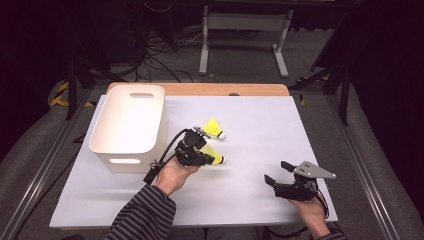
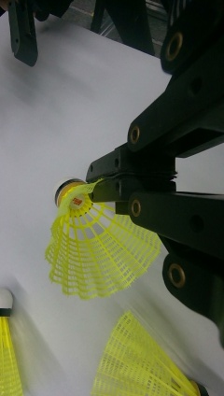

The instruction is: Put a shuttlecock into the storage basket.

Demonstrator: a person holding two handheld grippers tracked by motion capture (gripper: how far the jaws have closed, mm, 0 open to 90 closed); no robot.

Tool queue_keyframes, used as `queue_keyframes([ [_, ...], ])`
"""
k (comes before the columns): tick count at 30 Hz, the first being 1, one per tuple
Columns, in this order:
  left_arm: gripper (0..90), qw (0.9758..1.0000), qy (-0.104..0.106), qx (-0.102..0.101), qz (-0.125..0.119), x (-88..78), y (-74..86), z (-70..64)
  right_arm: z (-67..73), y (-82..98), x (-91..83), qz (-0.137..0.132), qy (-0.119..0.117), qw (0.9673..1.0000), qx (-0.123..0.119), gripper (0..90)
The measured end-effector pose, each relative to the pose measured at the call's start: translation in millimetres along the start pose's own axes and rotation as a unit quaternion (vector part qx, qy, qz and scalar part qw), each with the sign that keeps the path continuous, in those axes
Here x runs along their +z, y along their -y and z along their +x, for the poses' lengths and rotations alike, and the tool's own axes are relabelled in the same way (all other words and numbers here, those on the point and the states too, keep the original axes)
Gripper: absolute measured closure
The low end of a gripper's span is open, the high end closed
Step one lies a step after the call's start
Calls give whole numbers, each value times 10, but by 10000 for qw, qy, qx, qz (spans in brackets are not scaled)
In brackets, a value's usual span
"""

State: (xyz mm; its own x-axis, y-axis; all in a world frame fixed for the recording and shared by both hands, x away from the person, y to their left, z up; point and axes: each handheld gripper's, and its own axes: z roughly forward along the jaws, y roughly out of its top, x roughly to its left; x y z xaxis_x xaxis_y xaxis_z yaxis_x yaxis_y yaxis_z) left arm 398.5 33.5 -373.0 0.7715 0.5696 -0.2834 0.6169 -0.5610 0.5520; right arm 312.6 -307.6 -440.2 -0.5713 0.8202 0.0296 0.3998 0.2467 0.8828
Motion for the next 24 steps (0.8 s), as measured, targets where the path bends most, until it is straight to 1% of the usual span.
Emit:
queue_keyframes([
  [4,893,10000,10,-21,-18,-13,1,-1,10,3,7,33,-15,10000,-18,183],
  [8,893,10000,-19,1,-7,-30,2,-2,10,5,8,47,-16,10000,-13,181],
  [12,893,10000,-18,19,-52,-54,2,3,12,6,10,62,-33,10000,2,180],
  [16,892,9999,-69,21,-87,-99,-8,1,10,8,11,75,-26,10000,30,179],
  [24,892,9999,-78,47,-106,-134,-31,-22,9,7,7,67,-26,10000,32,179],
])
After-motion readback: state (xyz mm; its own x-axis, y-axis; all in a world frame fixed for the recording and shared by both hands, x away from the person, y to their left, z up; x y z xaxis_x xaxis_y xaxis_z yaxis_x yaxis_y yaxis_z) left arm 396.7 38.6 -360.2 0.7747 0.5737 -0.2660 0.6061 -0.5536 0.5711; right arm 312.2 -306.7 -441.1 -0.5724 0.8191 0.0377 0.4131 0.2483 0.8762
